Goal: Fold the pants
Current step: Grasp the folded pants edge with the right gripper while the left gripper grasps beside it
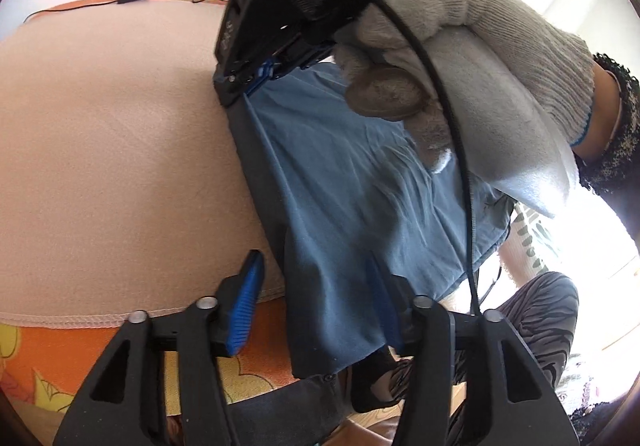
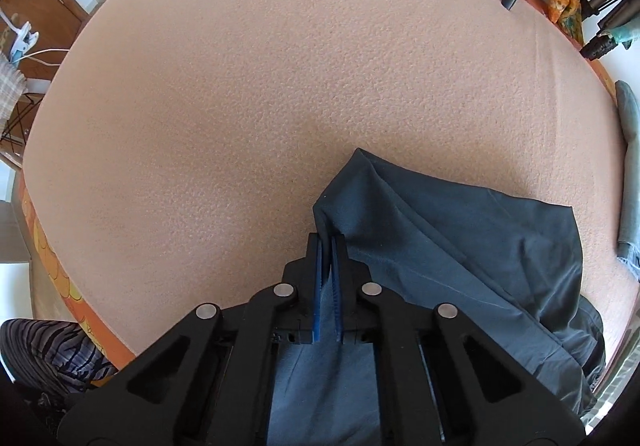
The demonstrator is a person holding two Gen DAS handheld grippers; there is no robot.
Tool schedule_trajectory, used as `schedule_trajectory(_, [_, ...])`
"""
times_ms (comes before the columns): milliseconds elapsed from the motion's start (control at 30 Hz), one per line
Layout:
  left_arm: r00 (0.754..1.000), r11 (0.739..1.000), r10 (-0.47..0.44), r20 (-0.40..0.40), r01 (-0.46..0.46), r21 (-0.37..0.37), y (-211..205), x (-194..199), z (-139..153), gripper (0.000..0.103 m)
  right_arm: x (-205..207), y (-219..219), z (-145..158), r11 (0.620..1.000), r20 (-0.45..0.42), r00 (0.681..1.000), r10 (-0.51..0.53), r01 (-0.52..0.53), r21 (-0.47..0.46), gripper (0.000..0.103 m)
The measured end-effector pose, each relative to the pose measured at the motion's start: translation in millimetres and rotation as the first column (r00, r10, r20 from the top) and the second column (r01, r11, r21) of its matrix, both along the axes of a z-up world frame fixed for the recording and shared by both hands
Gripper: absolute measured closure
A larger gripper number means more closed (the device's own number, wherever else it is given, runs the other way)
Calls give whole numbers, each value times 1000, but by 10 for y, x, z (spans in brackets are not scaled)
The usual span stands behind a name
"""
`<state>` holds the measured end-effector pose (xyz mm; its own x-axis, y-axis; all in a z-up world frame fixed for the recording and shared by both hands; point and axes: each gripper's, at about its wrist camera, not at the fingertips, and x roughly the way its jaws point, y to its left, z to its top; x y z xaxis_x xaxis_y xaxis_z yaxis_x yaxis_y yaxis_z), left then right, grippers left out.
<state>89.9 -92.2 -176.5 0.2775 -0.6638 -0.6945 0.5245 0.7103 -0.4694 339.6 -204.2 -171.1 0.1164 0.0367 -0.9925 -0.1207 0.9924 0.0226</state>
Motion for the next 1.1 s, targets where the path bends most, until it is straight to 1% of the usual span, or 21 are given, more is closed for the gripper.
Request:
schedule_trajectory(67, [999, 1000, 1, -35, -1, -13, 2, 20, -65, 44, -53, -91, 65, 999, 19, 1000, -21, 21, 42, 99])
schedule_trajectory(100, [1000, 1000, 2, -25, -3, -24, 4, 15, -62, 44, -77, -139, 104, 997, 24, 999, -34, 33, 67, 99])
schedule_trajectory(133, [999, 999, -14, -33, 13, -33, -13, 16, -68, 49, -78, -234, 159, 995, 34, 998, -47, 43, 91, 99])
schedule_trajectory(167, [999, 998, -32, -36, 30, -49, -28, 10, -70, 58, -90, -300, 205, 993, 42, 998, -55, 50, 108, 99])
schedule_trajectory(200, [998, 997, -50, -41, 47, -63, -48, 2, -74, 91, -107, -341, 238, 992, 46, 997, -59, 53, 115, 99])
schedule_trajectory(233, [998, 997, -56, -37, 54, -61, -86, -19, -74, 100, -123, -373, 268, 991, 49, 997, -62, 56, 122, 99])
schedule_trajectory(333, [998, 994, -63, 10, 64, -91, -110, -71, -7, 100, -159, -425, 324, 991, 48, 997, -54, 47, 125, 99])
schedule_trajectory(433, [995, 993, -72, 69, 78, -92, -130, -120, 104, 100, -175, -397, 340, 993, 32, 999, -34, 30, 116, 99])
schedule_trajectory(467, [994, 993, -75, 82, 82, -90, -138, -131, 124, 100, -153, -323, 322, 994, 19, 999, -29, 27, 105, 96])
schedule_trajectory(500, [993, 992, -79, 90, 87, -90, -162, -152, 146, 100, -144, -305, 306, 995, 5, 1000, -24, 23, 94, 89])
schedule_trajectory(533, [992, 992, -82, 92, 90, -91, -170, -156, 151, 100, -74, -228, 278, 996, -10, 1000, -17, 17, 83, 85])
schedule_trajectory(600, [992, 991, -87, 93, 96, -92, -154, -170, 157, 100, -22, -163, 214, 999, -28, 1000, -1, 2, 43, 72])
schedule_trajectory(700, [991, 991, -90, 98, 99, -92, -139, -180, 178, 100, 57, -78, 190, 1000, -36, 999, 13, -14, -17, 70])
schedule_trajectory(800, [991, 990, -91, 102, 101, -95, -147, -207, 200, 100, 102, 26, 114, 997, -88, 995, 36, -42, -67, 70])
schedule_trajectory(867, [990, 990, -92, 108, 103, -94, -143, -217, 211, 100, 118, 219, 12, 989, -112, 991, 71, -85, -122, 70])
schedule_trajectory(900, [990, 990, -93, 110, 104, -94, -142, -224, 215, 100, 105, 256, -11, 983, -118, 988, 97, -114, -143, 76])
schedule_trajectory(933, [989, 990, -94, 111, 105, -94, -116, -223, 223, 100, 91, 279, -23, 977, -114, 986, 118, -136, -164, 85])
schedule_trajectory(967, [989, 990, -94, 110, 105, -96, -106, -225, 228, 100, 78, 285, -20, 974, -112, 985, 134, -152, -166, 94])
schedule_trajectory(1000, [990, 989, -91, 108, 102, -103, -62, -207, 241, 100, 67, 259, 13, 979, -96, 987, 130, -143, -144, 97])
schedule_trajectory(1100, [992, 987, -86, 95, 98, -127, -1, -179, 274, 100, 31, 85, 195, 994, -19, 996, 85, -86, -71, 100])
